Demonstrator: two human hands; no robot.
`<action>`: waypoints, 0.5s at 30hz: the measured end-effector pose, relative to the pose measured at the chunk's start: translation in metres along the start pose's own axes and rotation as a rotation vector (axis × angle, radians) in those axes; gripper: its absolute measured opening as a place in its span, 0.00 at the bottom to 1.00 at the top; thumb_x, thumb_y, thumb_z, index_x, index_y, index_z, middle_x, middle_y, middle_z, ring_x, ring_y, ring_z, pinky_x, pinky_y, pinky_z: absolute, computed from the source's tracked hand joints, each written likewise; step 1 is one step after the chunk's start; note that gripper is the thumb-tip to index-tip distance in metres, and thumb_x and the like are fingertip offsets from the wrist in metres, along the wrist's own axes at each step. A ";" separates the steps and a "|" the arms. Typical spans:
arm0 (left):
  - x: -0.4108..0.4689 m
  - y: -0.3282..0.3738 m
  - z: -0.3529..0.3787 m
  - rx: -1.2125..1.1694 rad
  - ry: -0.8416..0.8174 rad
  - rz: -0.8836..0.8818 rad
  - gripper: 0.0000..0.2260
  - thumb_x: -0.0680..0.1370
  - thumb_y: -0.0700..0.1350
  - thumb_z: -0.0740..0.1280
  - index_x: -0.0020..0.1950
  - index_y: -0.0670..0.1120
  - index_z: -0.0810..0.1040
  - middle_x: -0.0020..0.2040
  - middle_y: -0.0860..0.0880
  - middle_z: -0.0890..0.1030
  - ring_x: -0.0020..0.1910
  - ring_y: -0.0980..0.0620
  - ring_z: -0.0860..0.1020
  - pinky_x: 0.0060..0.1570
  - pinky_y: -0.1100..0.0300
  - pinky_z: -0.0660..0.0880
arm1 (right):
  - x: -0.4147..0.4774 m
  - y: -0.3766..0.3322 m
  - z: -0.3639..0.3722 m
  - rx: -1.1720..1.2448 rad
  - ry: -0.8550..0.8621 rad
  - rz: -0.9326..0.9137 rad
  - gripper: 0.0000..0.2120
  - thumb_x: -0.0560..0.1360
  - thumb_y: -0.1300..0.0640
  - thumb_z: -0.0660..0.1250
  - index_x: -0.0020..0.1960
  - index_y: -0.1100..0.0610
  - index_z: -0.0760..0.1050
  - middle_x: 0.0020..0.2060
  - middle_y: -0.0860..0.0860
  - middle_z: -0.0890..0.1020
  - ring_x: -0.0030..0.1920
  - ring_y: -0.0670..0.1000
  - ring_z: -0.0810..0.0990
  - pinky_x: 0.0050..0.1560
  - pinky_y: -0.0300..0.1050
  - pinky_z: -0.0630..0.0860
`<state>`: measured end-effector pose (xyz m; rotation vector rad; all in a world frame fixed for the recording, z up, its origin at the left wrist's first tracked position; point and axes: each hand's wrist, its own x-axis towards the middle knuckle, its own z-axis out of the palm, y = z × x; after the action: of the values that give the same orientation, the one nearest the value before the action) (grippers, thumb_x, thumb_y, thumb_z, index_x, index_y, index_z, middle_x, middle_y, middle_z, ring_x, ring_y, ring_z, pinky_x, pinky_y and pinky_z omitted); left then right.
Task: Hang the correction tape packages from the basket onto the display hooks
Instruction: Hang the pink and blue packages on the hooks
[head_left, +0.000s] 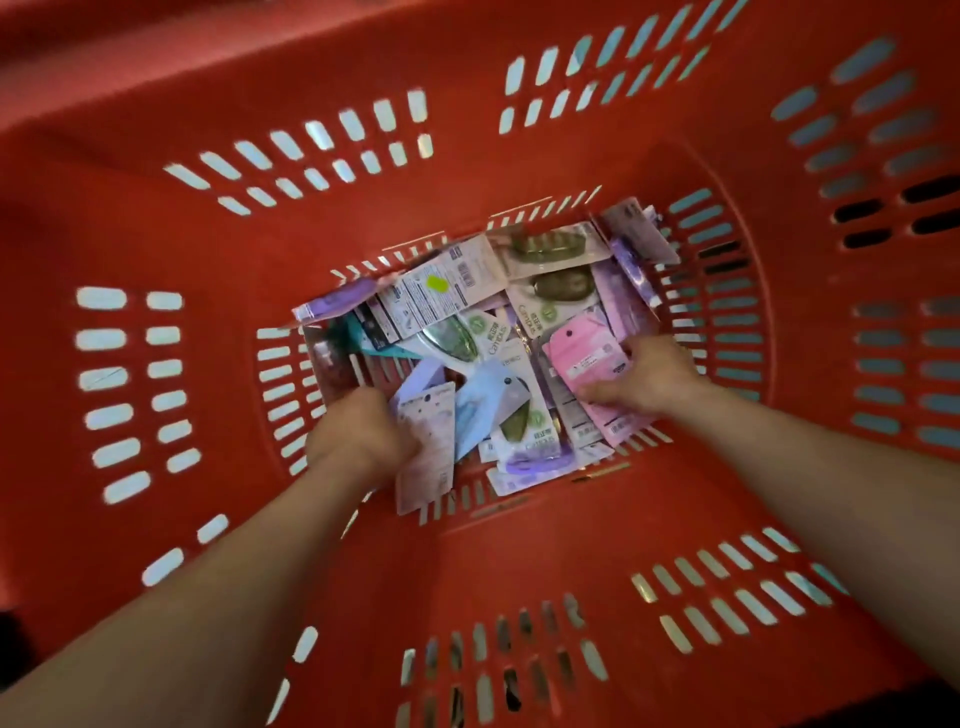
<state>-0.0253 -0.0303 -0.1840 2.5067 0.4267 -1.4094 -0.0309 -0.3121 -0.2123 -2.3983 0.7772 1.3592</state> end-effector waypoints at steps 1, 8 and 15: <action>0.000 0.001 -0.003 -0.050 0.010 0.006 0.16 0.70 0.47 0.74 0.56 0.44 0.81 0.50 0.43 0.83 0.47 0.42 0.81 0.43 0.55 0.76 | -0.003 -0.002 0.001 0.025 -0.001 -0.013 0.46 0.63 0.36 0.78 0.71 0.58 0.68 0.69 0.61 0.70 0.70 0.62 0.69 0.68 0.52 0.70; 0.003 0.035 0.010 -0.360 -0.202 0.162 0.09 0.69 0.38 0.79 0.44 0.47 0.83 0.46 0.45 0.86 0.45 0.44 0.84 0.47 0.47 0.82 | -0.010 -0.021 0.023 0.115 0.002 -0.067 0.51 0.63 0.39 0.79 0.76 0.54 0.58 0.68 0.60 0.70 0.70 0.62 0.69 0.67 0.54 0.71; 0.034 0.040 0.032 -0.242 -0.333 0.335 0.27 0.62 0.43 0.83 0.55 0.51 0.74 0.52 0.52 0.85 0.53 0.51 0.82 0.58 0.50 0.78 | -0.005 -0.018 0.023 0.246 -0.087 -0.086 0.51 0.65 0.45 0.80 0.77 0.56 0.54 0.71 0.58 0.66 0.70 0.60 0.69 0.67 0.54 0.72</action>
<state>-0.0189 -0.0739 -0.2267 1.9917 0.0972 -1.4957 -0.0388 -0.2850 -0.2201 -2.1437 0.7608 1.2459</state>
